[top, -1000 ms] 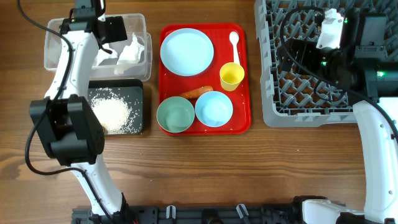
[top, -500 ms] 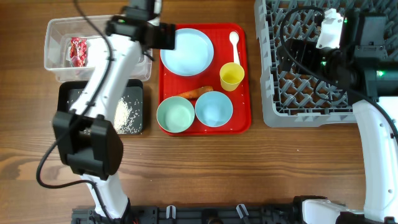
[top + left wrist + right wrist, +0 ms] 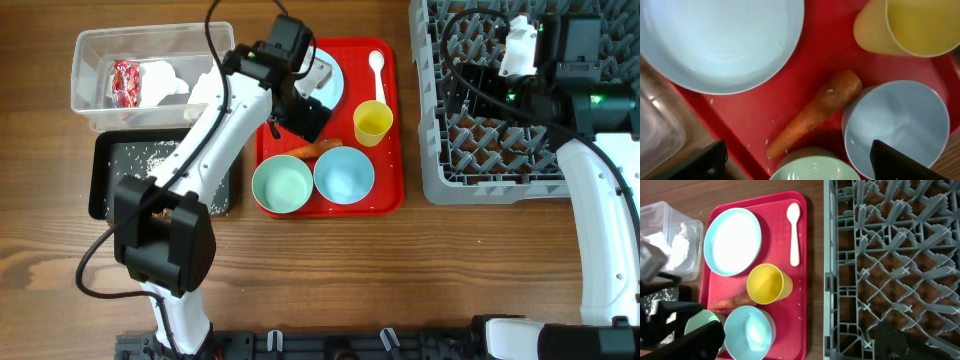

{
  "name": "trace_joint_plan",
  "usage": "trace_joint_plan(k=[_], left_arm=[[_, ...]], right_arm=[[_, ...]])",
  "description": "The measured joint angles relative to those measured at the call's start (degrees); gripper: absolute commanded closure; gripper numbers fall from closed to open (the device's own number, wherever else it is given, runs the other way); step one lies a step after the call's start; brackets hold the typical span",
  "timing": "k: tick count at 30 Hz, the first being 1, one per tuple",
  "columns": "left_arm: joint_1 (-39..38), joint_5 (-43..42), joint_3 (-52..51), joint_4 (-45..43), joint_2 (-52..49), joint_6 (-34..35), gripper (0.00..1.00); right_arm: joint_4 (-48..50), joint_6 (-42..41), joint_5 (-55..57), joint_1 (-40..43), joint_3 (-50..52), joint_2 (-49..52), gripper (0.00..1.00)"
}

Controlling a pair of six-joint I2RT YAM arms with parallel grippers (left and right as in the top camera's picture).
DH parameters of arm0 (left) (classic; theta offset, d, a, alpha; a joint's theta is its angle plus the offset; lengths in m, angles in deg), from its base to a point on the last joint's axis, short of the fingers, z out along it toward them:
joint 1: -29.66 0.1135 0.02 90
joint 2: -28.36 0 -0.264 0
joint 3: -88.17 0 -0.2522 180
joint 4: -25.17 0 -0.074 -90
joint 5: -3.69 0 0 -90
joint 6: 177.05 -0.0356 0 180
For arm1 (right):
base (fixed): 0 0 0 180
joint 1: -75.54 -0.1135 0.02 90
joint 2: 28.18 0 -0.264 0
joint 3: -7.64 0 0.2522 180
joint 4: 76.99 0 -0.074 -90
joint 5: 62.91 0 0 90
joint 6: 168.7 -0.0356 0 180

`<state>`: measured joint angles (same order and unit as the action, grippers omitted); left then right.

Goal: Sort waste into correct bins and load items into the dishwasher rack
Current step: 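Grasp the carrot on the red tray with the left gripper, then place the carrot onto the black tray with the left gripper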

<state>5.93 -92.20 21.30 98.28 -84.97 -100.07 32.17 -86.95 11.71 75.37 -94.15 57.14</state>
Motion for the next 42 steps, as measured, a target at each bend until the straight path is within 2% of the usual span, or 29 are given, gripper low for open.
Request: trace_joint_plan(k=[5, 9, 15, 19, 22, 23, 27, 29, 32, 33, 42], left_arm=[[0.0, -2.3, -8.9, -8.6, 0.0, -5.3, 0.15], [0.0, -2.6, -14.1, -16.6, 0.0, -6.4, 0.20], [0.0, -2.6, -20.7, -21.7, 0.0, -6.4, 0.23], [0.0, -2.6, -23.8, -26.0, 0.0, -6.6, 0.37], [0.0, -3.1, -25.2, -28.7, 0.0, -6.8, 0.43], [0.0, -3.3, -25.5, -29.3, 0.0, -6.8, 0.49], [0.0, -3.5, -26.1, -30.7, 0.0, -7.0, 0.51], [0.0, -3.5, -26.2, -31.1, -0.1, -7.0, 0.59], [0.0, -3.7, -26.2, -32.0, -1.4, -7.3, 0.80], [0.0, -3.7, -26.3, -32.1, -1.9, -7.4, 0.84], [0.0, -4.1, -26.3, -32.7, -1.8, -7.2, 0.94]], right_arm=[[-0.7, 0.0, 0.0, 0.0, 0.0, 0.0, 0.01], [-0.9, 0.0, 0.0, 0.0, 0.0, 0.0, 0.00], [-1.2, 0.0, 0.0, 0.0, 0.0, 0.0, 0.00], [-1.6, 0.0, 0.0, 0.0, 0.0, 0.0, 0.00], [-1.7, 0.0, 0.0, 0.0, 0.0, 0.0, 0.00], [-1.7, 0.0, 0.0, 0.0, 0.0, 0.0, 0.00], [-1.7, 0.0, 0.0, 0.0, 0.0, 0.0, 0.00], [-1.7, 0.0, 0.0, 0.0, 0.0, 0.0, 0.00], [-1.9, 0.0, 0.0, 0.0, 0.0, 0.0, 0.00], [-1.9, 0.0, 0.0, 0.0, 0.0, 0.0, 0.00], [-1.8, 0.0, 0.0, 0.0, 0.0, 0.0, 0.00]])
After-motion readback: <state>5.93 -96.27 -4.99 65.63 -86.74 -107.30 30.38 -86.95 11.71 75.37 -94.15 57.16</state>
